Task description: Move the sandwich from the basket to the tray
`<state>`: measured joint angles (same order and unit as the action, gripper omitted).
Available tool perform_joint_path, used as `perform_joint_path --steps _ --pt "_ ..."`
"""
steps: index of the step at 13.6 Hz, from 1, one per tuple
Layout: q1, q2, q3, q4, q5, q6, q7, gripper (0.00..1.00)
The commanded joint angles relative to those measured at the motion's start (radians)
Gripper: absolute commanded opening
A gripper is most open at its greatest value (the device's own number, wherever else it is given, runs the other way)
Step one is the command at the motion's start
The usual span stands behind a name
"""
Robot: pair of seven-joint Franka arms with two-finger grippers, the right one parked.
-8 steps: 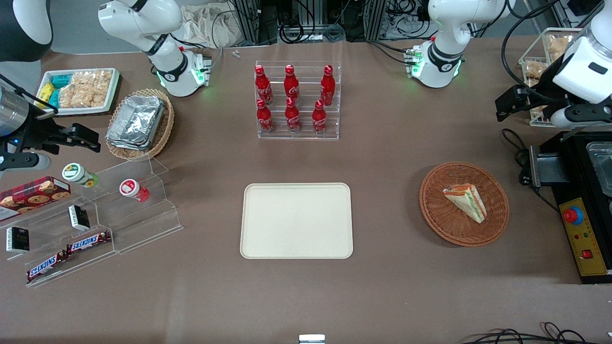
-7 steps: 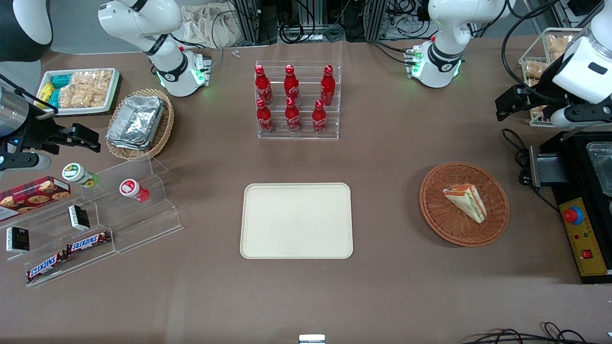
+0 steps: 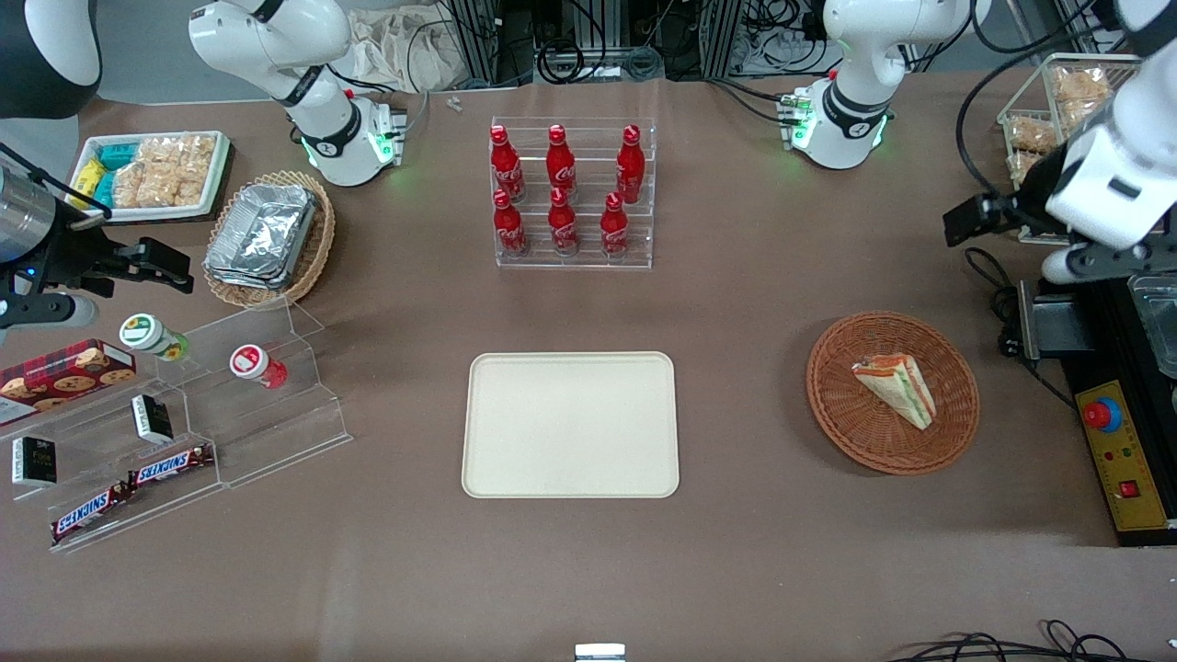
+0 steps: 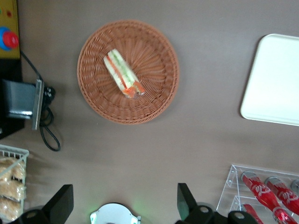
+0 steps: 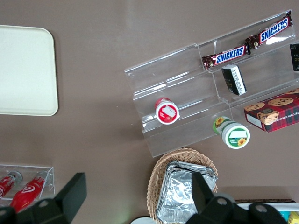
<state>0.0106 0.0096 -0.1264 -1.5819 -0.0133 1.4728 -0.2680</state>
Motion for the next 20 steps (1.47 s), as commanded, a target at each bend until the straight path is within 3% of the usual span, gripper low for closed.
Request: perform_joint_path --steps 1,5,9,12,17,18,20 --pt "0.044 0.012 0.001 -0.151 -0.002 0.127 -0.043 1.0" --pt "0.048 0.045 0.001 -0.384 0.001 0.445 -0.264 1.0" --pt "0.049 0.124 0.001 -0.518 0.001 0.711 -0.393 1.0" --pt "0.049 0.202 0.001 -0.564 0.052 0.877 -0.523 1.0" --pt "0.051 0.314 0.004 -0.561 0.157 0.992 -0.675 1.0" --pt "0.052 0.322 0.004 -0.56 0.159 1.008 -0.678 0.95" --pt "0.051 0.334 0.027 -0.552 0.161 1.014 -0.68 0.53"
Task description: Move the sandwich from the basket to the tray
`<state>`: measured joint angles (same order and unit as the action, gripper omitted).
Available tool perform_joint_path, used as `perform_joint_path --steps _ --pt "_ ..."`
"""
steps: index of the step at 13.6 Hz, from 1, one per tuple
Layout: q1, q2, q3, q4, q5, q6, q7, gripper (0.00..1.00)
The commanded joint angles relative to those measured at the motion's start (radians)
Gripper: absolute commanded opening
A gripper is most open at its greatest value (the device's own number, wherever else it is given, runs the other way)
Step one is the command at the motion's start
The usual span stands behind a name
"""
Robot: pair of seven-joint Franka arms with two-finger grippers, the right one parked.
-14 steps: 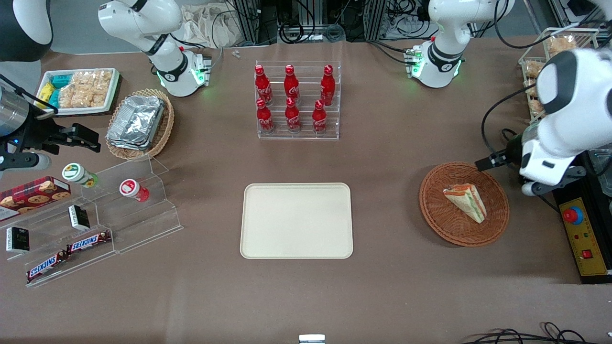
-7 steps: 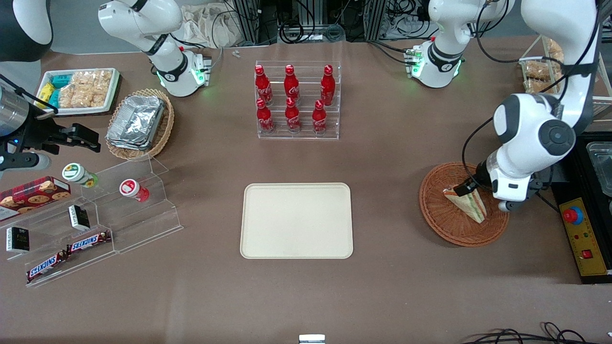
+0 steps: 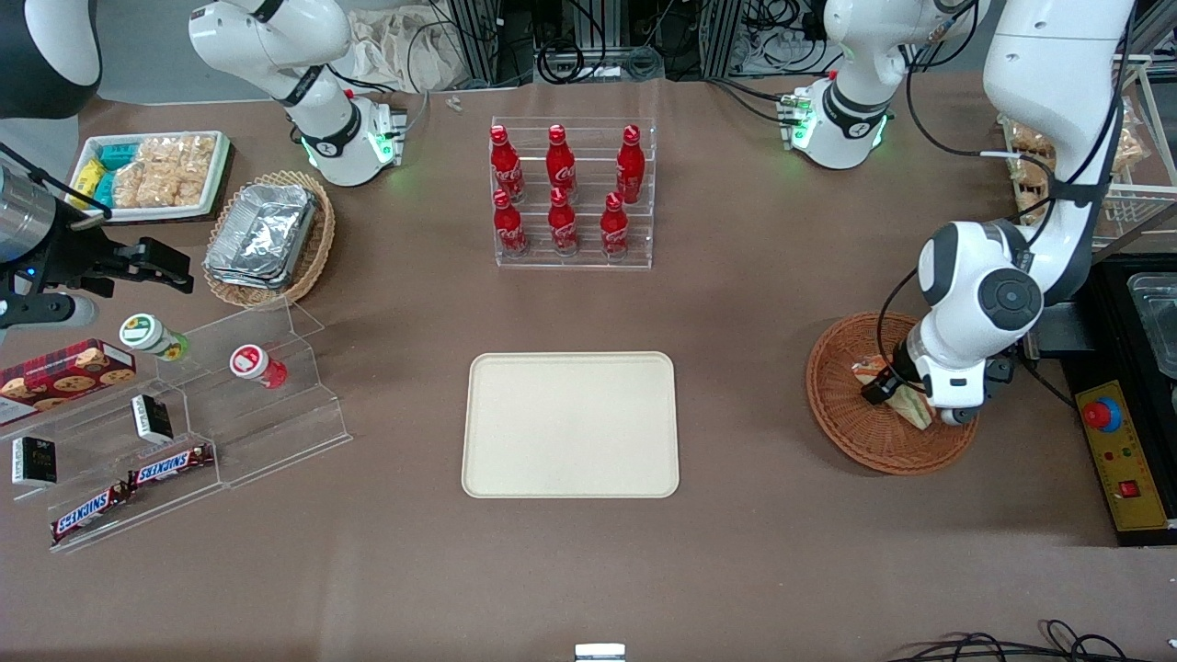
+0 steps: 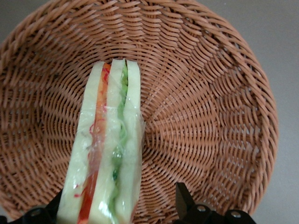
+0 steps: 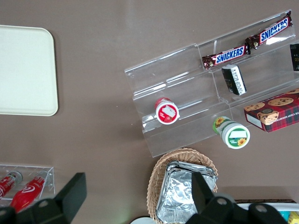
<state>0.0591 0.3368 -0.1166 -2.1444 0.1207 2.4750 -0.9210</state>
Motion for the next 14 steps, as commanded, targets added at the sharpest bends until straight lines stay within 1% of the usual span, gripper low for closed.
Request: perform_joint_path --steps 1,3,4,5,7,9,10,11,13,14 --pt "0.004 0.008 0.018 0.014 0.028 0.018 -0.027 0.38" --pt "0.005 0.011 0.021 0.015 0.028 0.033 -0.024 0.16" --pt "0.027 0.007 0.02 0.014 0.03 0.033 -0.021 0.06" --pt "0.03 -0.007 0.02 0.012 0.037 0.027 -0.016 0.0" --pt "0.031 -0.062 0.017 0.026 0.036 -0.02 -0.015 0.0" --pt "0.008 -0.09 -0.006 0.145 0.022 -0.199 -0.01 0.0" --pt "-0.005 -0.087 -0.055 0.229 0.016 -0.305 -0.012 0.0" --pt "-0.007 -0.081 -0.11 0.285 0.014 -0.364 -0.019 0.0" --pt "-0.007 -0.07 -0.231 0.32 0.016 -0.37 -0.009 0.0" --pt "-0.007 -0.04 -0.302 0.343 0.022 -0.369 0.005 0.0"
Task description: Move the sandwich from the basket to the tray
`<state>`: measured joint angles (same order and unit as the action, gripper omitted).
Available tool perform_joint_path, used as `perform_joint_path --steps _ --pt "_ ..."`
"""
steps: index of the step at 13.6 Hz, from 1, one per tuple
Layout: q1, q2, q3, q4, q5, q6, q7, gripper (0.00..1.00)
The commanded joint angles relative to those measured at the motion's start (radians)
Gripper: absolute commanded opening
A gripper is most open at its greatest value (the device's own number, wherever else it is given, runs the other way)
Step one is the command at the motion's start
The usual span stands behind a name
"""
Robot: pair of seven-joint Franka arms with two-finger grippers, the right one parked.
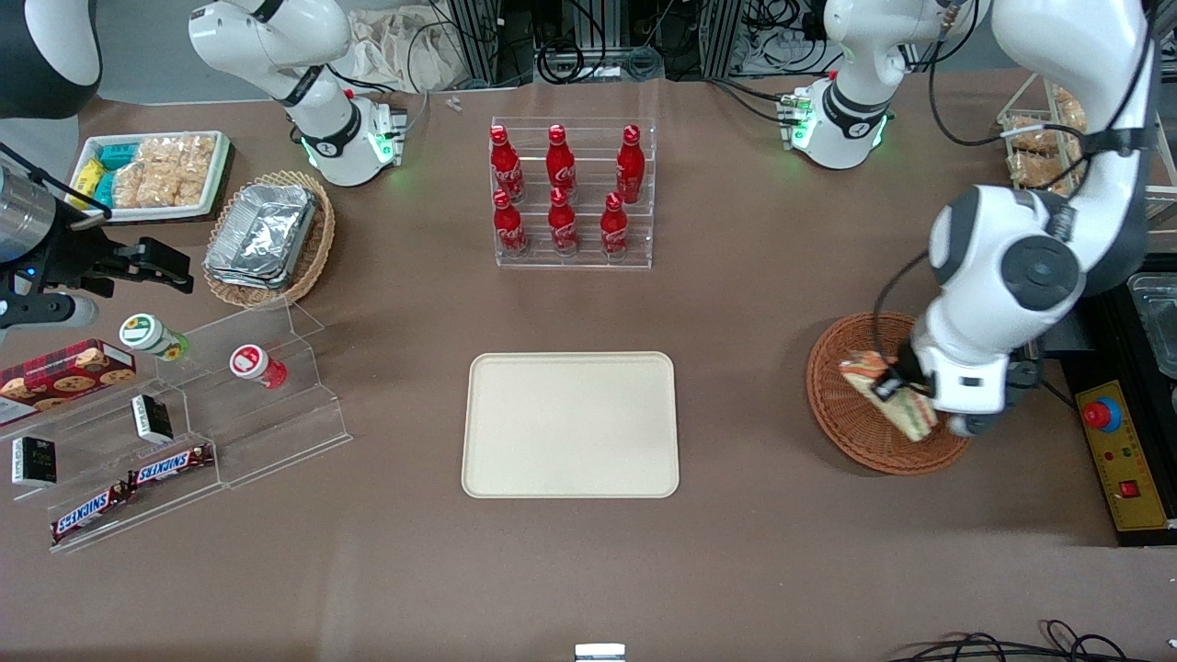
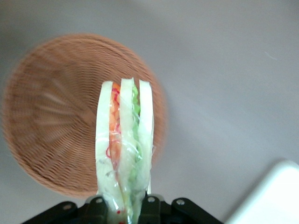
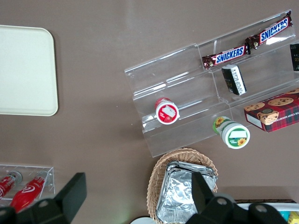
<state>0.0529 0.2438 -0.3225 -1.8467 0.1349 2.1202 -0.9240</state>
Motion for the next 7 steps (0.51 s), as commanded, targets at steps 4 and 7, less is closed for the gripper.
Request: perform_joint_path --steps 4,7 --pt "-0.089 0.175 -0.205 0.075 0.092 0.095 0.173 0.0" --pt "-0.171 0.294 -0.202 0.099 0.13 0.245 0.295 0.0"
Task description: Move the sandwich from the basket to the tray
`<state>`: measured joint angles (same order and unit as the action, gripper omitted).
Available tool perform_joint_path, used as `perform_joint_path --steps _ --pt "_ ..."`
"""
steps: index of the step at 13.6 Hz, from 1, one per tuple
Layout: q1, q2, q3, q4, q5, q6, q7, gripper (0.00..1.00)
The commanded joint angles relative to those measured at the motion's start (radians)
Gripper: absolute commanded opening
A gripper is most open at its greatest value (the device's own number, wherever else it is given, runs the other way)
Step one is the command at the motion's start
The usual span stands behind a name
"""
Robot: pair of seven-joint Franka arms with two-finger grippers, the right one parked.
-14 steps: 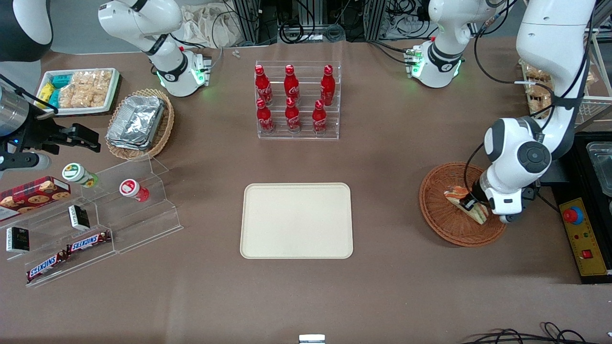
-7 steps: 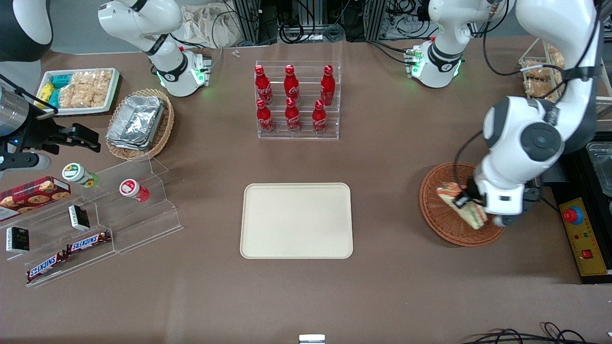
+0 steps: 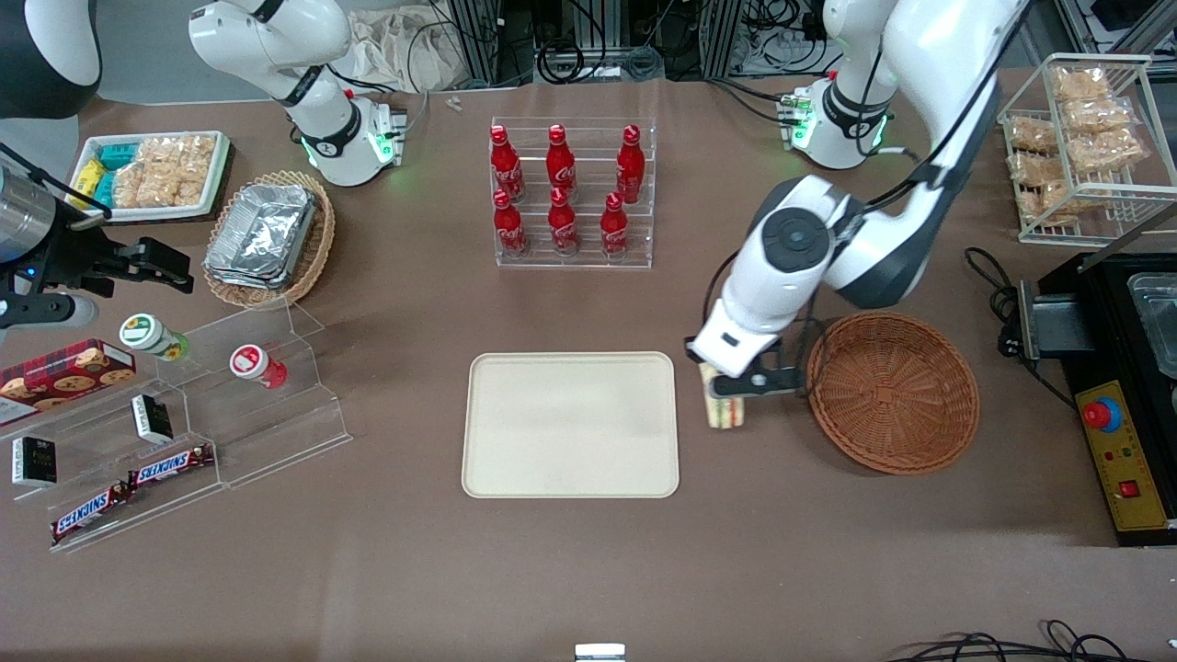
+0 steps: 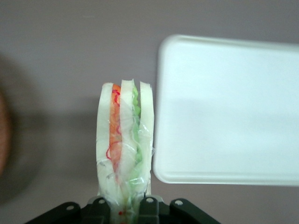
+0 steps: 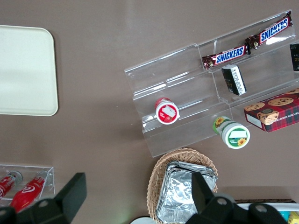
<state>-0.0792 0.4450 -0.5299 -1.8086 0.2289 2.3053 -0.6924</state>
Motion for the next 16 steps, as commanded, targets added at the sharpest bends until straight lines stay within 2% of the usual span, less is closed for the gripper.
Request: perform_joint_path --steps 1,4,5,6,7,8,10,12,14,16 --pt "-0.045 0.118 0.007 0.06 0.038 0.112 0.065 0.0" --pt "-0.063 0.193 0.007 0.066 0.091 0.218 0.056 0.01" --pt "-0.071 0.217 0.008 0.075 0.095 0.232 0.039 0.1" --pt "-0.071 0.239 0.01 0.095 0.099 0.232 0.027 0.27" --pt "-0.071 0.251 0.01 0.103 0.099 0.233 0.008 0.59" --pt "-0.073 0.257 0.008 0.113 0.101 0.235 -0.01 0.66" --pt "-0.073 0.273 0.01 0.132 0.101 0.233 -0.018 0.99" --pt "-0.061 0.256 0.01 0.135 0.099 0.233 -0.021 1.0" --pt "-0.028 0.164 0.01 0.126 0.098 0.212 -0.061 1.0" --pt "-0.001 0.063 0.008 0.136 0.087 0.081 -0.059 1.0"
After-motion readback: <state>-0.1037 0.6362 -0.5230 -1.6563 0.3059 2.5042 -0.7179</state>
